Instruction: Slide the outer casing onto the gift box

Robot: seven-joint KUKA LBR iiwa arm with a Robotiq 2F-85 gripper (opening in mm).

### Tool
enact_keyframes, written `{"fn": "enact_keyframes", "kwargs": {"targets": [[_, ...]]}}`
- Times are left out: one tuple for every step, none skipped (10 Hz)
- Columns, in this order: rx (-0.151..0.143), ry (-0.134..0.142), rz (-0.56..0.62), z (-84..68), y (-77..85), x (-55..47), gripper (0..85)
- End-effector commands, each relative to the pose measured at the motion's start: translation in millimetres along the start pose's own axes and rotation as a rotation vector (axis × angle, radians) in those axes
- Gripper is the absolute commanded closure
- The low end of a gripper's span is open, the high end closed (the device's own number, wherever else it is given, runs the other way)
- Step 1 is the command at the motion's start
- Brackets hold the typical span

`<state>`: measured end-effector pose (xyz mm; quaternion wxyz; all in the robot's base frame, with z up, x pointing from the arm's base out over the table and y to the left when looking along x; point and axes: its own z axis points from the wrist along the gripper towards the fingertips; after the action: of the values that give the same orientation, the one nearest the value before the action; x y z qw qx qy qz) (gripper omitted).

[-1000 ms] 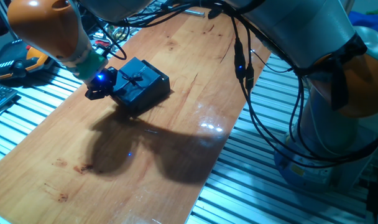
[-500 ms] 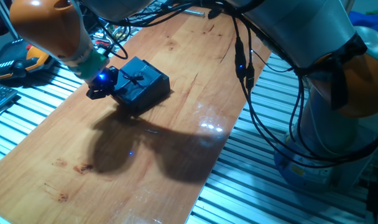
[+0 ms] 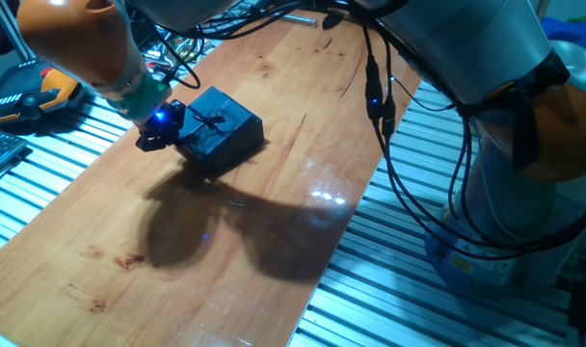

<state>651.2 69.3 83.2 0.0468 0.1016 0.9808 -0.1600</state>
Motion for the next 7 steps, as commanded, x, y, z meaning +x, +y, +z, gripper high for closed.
{"fn": "enact_keyframes", "kwargs": {"targets": [[0.000,0.000,-0.001,-0.3,-0.9,0.0,85.0],[0.000,0.000,-0.004,-0.4,-3.1,-0.3,85.0],[0.000,0.000,-0.006,-0.3,-4.4,-0.1,85.0],[0.001,0.000,-0.008,-0.5,-5.3,0.3,85.0],[0.001,0.000,-0.009,-0.9,-6.0,0.5,85.0],[0.001,0.000,-0.011,-1.0,-6.8,0.6,85.0],[0.001,0.000,-0.012,-0.8,-7.5,0.8,85.0]]}}
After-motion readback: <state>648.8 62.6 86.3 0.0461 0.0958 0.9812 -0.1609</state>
